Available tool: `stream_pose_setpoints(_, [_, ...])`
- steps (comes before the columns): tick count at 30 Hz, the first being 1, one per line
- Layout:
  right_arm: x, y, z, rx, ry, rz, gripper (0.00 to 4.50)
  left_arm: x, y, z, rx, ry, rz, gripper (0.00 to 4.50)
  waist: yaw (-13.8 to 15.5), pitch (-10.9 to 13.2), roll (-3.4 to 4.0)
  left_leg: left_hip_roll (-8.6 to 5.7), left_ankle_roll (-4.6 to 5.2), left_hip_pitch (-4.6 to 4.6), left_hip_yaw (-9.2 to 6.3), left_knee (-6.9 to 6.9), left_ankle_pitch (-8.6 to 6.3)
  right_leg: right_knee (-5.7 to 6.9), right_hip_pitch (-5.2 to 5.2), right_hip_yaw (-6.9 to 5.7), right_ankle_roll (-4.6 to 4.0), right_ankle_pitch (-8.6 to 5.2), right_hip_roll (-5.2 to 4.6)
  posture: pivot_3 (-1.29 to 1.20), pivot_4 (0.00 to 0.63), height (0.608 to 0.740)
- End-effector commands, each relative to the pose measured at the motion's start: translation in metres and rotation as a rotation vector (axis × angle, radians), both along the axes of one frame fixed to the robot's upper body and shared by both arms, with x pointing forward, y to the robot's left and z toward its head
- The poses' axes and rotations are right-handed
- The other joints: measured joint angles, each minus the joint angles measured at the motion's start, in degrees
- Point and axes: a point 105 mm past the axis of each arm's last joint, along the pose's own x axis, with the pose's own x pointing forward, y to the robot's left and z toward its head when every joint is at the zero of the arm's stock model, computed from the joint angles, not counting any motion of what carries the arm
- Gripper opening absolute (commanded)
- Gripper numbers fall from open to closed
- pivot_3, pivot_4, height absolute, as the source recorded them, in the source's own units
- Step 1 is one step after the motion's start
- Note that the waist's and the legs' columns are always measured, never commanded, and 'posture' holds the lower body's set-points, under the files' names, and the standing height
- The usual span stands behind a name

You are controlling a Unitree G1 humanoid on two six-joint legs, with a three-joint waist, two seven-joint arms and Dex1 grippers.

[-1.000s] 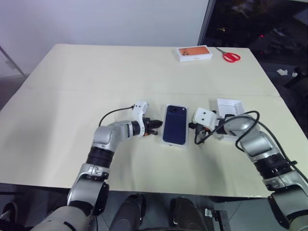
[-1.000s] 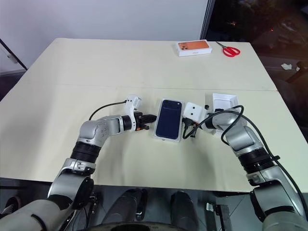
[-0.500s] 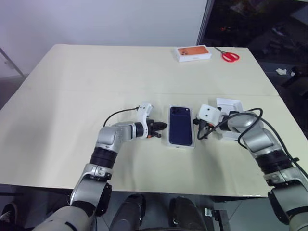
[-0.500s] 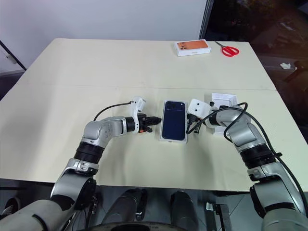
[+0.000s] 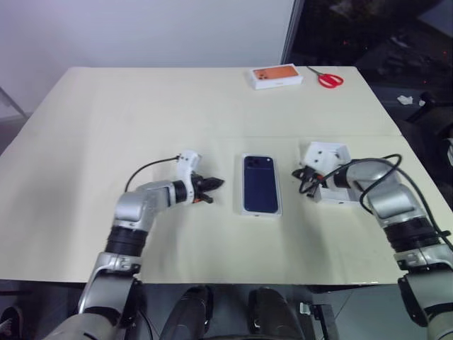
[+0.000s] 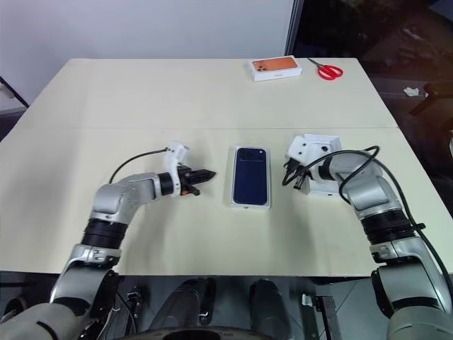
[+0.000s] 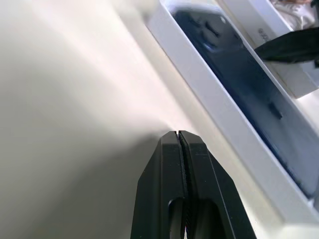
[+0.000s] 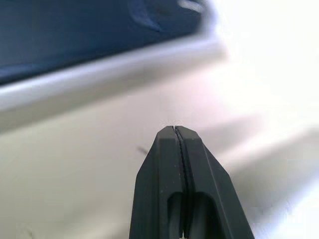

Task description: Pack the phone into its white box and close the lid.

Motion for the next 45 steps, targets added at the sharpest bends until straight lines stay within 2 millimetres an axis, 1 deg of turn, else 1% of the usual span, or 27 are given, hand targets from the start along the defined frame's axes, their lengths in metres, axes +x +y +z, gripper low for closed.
stream_pose_setpoints(1, [0.006, 0.005, 0.050, 0.230, -0.054, -0.075, 0.56, 0.003, 0.018, 0.033, -0.041, -0.140, -0.001, 0.60, -0.2, 0.0, 0.03, 0.03, 0.01, 0.00, 0.00, -0.02, 0.00, 0.01, -0.02, 0.00, 0.00, 0.00, 0.02, 0.00, 0.150, 0.740])
stream_pose_setpoints(3, [0.001, 0.009, 0.054, 0.243, -0.029, -0.078, 1.41, 0.004, 0.031, 0.041, -0.023, -0.196, 0.002, 1.44, -0.3, 0.0, 0.04, 0.06, 0.06, 0.00, 0.00, -0.05, -0.03, 0.03, -0.05, 0.01, -0.01, 0.00, 0.03, 0.00, 0.150, 0.740])
stream_pose_setpoints(5, [-0.005, 0.010, 0.052, 0.245, 0.009, -0.094, 2.40, 0.002, 0.040, 0.047, -0.019, -0.224, -0.004, 2.45, -0.2, 0.0, 0.04, 0.07, 0.22, -0.01, -0.01, -0.07, -0.13, 0.00, -0.06, -0.01, -0.01, 0.00, 0.03, 0.00, 0.150, 0.740])
stream_pose_setpoints(6, [-0.006, 0.008, 0.051, 0.245, 0.024, -0.125, 2.88, 0.002, 0.044, 0.049, -0.015, -0.243, -0.008, 2.90, -0.2, 0.0, 0.05, 0.08, 0.24, -0.02, -0.01, -0.08, -0.14, -0.01, -0.08, -0.01, -0.01, 0.00, 0.03, 0.00, 0.150, 0.740])
stream_pose_setpoints(7, [-0.007, 0.004, 0.050, 0.246, 0.045, -0.168, 3.43, 0.000, 0.049, 0.051, -0.019, -0.251, -0.011, 3.49, -0.1, 0.0, 0.05, 0.07, 0.25, -0.03, -0.01, -0.08, -0.15, -0.01, -0.09, 0.00, -0.01, 0.00, 0.03, 0.00, 0.150, 0.740])
stream_pose_setpoints(9, [-0.009, -0.003, 0.047, 0.260, 0.088, -0.253, 4.47, -0.002, 0.056, 0.051, -0.010, -0.272, -0.020, 4.49, -0.1, 0.0, 0.05, 0.04, 0.28, -0.04, 0.00, -0.05, -0.16, 0.00, -0.08, 0.02, -0.01, 0.00, -0.01, 0.00, 0.150, 0.740])
stream_pose_setpoints(11, [-0.011, -0.008, 0.045, 0.265, 0.112, -0.318, 4.47, -0.005, 0.061, 0.051, -0.005, -0.287, -0.028, 4.49, 0.0, 0.0, 0.06, 0.04, 0.29, -0.04, 0.01, -0.05, -0.17, -0.01, -0.08, 0.03, -0.02, 0.00, -0.04, 0.00, 0.150, 0.740])
stream_pose_setpoints(14, [-0.021, -0.010, 0.040, 0.280, 0.179, -0.373, 4.47, -0.020, 0.067, 0.054, -0.017, -0.316, -0.080, 4.49, 0.2, 0.0, 0.06, 0.04, 0.29, -0.09, 0.01, -0.07, -0.17, -0.01, -0.14, 0.04, -0.02, 0.00, -0.04, 0.00, 0.150, 0.740])
stream_pose_setpoints(17, [-0.027, -0.015, 0.039, 0.268, 0.222, -0.454, 4.47, -0.029, 0.072, 0.061, -0.014, -0.405, -0.099, 4.49, 0.2, 0.0, 0.09, 0.05, 0.31, -0.13, 0.03, -0.09, -0.18, -0.02, -0.20, 0.08, -0.03, 0.00, -0.05, 0.00, 0.150, 0.740])
stream_pose_setpoints(20, [-0.032, -0.019, 0.038, 0.290, 0.275, -0.554, 4.47, -0.032, 0.078, 0.063, -0.018, -0.447, -0.087, 4.49, 0.2, 0.0, 0.09, 0.07, 0.31, -0.13, 0.04, -0.06, -0.18, -0.01, -0.18, 0.07, -0.03, 0.00, -0.05, 0.00, 0.150, 0.740])
stream_pose_setpoints(22, [-0.037, -0.020, 0.036, 0.250, 0.303, -0.607, 4.47, -0.035, 0.079, 0.061, -0.006, -0.463, -0.093, 4.49, 0.2, 0.0, 0.09, 0.08, 0.31, -0.13, 0.04, -0.06, -0.18, 0.00, -0.18, 0.07, -0.04, 0.00, -0.05, 0.00, 0.150, 0.740])
stream_pose_setpoints(24, [-0.039, -0.019, 0.033, 0.274, 0.342, -0.628, 4.47, -0.037, 0.080, 0.060, 0.001, -0.475, -0.102, 4.49, 0.1, 0.0, 0.10, 0.08, 0.33, -0.13, 0.05, -0.09, -0.19, -0.02, -0.20, 0.07, -0.04, 0.00, -0.05, 0.00, 0.150, 0.740])
stream_pose_setpoints(27, [-0.036, -0.012, 0.033, 0.302, 0.351, -0.619, 4.47, -0.041, 0.079, 0.056, 0.005, -0.478, -0.121, 4.49, 0.1, 0.0, 0.09, 0.08, 0.35, -0.13, 0.07, -0.09, -0.20, -0.04, -0.20, 0.09, -0.04, 0.00, -0.05, 0.00, 0.150, 0.740])
stream_pose_setpoints(36, [-0.030, -0.009, 0.017, 0.251, 0.354, -0.696, 4.47, -0.057, 0.076, 0.050, 0.029, -0.497, -0.162, 4.49, -0.1, 0.0, 0.10, 0.08, 0.36, -0.13, 0.08, -0.08, -0.21, -0.03, -0.20, 0.09, -0.03, 0.00, -0.05, 0.00, 0.150, 0.740])
stream_pose_setpoints(38, [-0.027, -0.010, 0.018, 0.274, 0.360, -0.713, 4.47, -0.061, 0.078, 0.045, 0.057, -0.476, -0.180, 4.49, -0.2, 0.0, 0.10, 0.09, 0.36, -0.13, 0.08, -0.08, -0.20, -0.02, -0.20, 0.09, -0.03, 0.00, -0.04, 0.00, 0.150, 0.740])
stream_pose_setpoints(40, [-0.024, -0.006, 0.020, 0.305, 0.368, -0.711, 4.47, -0.065, 0.080, 0.043, 0.076, -0.470, -0.191, 4.49, -0.4, 0.1, 0.12, 0.09, 0.36, -0.13, 0.09, -0.09, -0.20, -0.01, -0.20, 0.10, -0.03, 0.00, -0.03, 0.00, 0.150, 0.740])
stream_pose_setpoints(42, [-0.023, -0.001, 0.020, 0.305, 0.372, -0.696, 4.47, -0.071, 0.080, 0.044, 0.082, -0.475, -0.210, 4.49, -0.9, 0.1, 0.15, 0.10, 0.36, -0.13, 0.09, -0.08, -0.20, -0.01, -0.20, 0.10, -0.03, 0.00, -0.03, 0.00, 0.150, 0.740])
stream_pose_setpoints(45, [-0.022, -0.001, 0.017, 0.296, 0.378, -0.711, 4.47, -0.076, 0.079, 0.046, 0.098, -0.502, -0.232, 4.49, -1.1, 0.1, 0.15, 0.11, 0.36, -0.13, 0.09, -0.10, -0.20, -0.02, -0.20, 0.09, -0.04, 0.00, -0.02, 0.00, 0.150, 0.740])
